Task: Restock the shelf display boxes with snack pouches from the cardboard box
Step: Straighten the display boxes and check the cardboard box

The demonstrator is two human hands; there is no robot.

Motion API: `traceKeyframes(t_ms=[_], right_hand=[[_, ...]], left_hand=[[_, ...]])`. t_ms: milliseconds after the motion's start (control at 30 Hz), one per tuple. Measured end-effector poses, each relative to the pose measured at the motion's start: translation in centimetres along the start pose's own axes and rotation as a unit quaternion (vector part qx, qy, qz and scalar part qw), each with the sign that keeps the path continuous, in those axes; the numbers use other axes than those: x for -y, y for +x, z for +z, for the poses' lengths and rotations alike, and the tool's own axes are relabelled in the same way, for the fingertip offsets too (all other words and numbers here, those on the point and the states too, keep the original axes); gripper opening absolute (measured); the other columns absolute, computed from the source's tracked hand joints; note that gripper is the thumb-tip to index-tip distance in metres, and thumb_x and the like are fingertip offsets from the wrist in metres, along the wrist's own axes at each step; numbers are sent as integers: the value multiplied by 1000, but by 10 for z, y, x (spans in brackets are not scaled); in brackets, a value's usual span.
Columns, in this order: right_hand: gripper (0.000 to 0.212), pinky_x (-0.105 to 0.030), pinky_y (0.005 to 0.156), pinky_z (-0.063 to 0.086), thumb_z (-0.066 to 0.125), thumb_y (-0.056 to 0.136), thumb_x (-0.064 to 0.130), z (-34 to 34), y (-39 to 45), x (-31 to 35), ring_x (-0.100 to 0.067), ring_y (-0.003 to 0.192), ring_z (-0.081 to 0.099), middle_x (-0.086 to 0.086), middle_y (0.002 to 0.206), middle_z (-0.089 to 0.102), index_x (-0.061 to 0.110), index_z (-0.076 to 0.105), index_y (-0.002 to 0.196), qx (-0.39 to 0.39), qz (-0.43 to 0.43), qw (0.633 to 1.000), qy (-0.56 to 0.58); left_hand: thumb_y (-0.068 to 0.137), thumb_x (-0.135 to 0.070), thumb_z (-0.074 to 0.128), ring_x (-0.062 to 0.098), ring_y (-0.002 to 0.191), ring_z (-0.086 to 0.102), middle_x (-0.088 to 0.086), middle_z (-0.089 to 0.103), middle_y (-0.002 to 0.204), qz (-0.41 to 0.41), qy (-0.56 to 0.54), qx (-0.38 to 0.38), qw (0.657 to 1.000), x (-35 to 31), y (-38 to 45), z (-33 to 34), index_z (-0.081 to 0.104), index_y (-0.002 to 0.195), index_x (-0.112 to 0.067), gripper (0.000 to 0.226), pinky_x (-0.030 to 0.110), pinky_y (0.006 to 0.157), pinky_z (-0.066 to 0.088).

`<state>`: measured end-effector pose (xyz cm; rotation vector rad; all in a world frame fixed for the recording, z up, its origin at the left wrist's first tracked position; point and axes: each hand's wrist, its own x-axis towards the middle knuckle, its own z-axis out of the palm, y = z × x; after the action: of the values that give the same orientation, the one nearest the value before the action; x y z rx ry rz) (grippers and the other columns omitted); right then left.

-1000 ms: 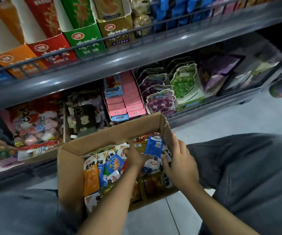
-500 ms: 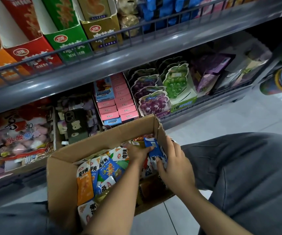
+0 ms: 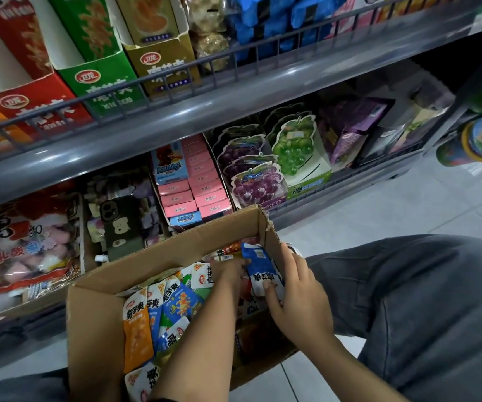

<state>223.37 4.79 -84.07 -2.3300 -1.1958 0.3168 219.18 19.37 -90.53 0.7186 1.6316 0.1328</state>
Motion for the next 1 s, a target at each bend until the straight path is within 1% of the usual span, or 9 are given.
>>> traceKeyframes(t_ms=[67,167,233,367,533,667,767,900,1000], right_hand=[[71,-31,73,54,58,86,39,0,0,0,-19,106,57,0,134,49,16,28,146,-2,1,1000,-1],[70,-30,71,55,56,86,41,2,1,0,-18,103,58,0,132,51,17,27,145,-3,1,1000,-1],[68,-29,66,54,52,86,43,2,1,-1,-18,99,59,0,128,52,17,27,144,-6,-3,1000,0],[70,-26,63,53,57,85,40,2,1,-2,-15,96,59,1,126,53,19,27,144,-8,-3,1000,4],[70,-27,65,53,58,85,40,3,1,-2,-15,98,58,1,128,52,17,28,144,-8,-4,1000,7],[71,-29,71,52,57,87,38,0,0,-1,-16,104,56,0,131,48,17,25,147,1,-7,1000,11],[71,-30,75,51,53,89,40,-2,1,-2,-17,108,53,1,134,44,18,20,149,13,-4,1000,4],[65,-32,81,48,52,89,41,-7,1,4,-17,108,53,2,127,49,22,26,146,16,14,1000,20],[61,-37,95,39,46,89,48,-10,3,16,-21,117,48,-1,130,51,17,37,141,-12,14,1000,6]], left_hand=[[86,-4,66,15,44,56,19,67,86,4,36,-6,999,-2,3,0,62,96,4,13,18,41,45],[71,-22,82,21,70,64,9,67,88,29,83,-51,995,-5,8,1,58,111,-1,52,27,59,49],[66,-25,85,28,88,66,10,67,102,51,116,-68,990,-5,7,0,56,109,-3,56,33,73,53],[62,-14,88,29,101,64,14,64,114,88,102,-63,989,0,4,7,51,117,-1,68,32,76,52],[62,-1,85,32,106,62,16,61,122,79,17,-68,994,5,-1,6,43,130,-4,79,43,87,54],[61,-4,87,30,100,64,9,66,112,83,-32,-59,994,10,-4,-10,56,104,-12,53,42,87,54],[64,-2,85,30,95,65,14,65,112,94,-71,-43,992,10,-24,-30,52,117,-8,62,34,75,53],[69,2,80,18,76,67,7,68,93,143,-72,2,987,5,-60,-64,50,90,-16,40,35,66,55],[70,7,77,15,65,70,7,72,90,187,-73,66,977,-5,-86,-92,54,93,-16,39,36,65,58]])
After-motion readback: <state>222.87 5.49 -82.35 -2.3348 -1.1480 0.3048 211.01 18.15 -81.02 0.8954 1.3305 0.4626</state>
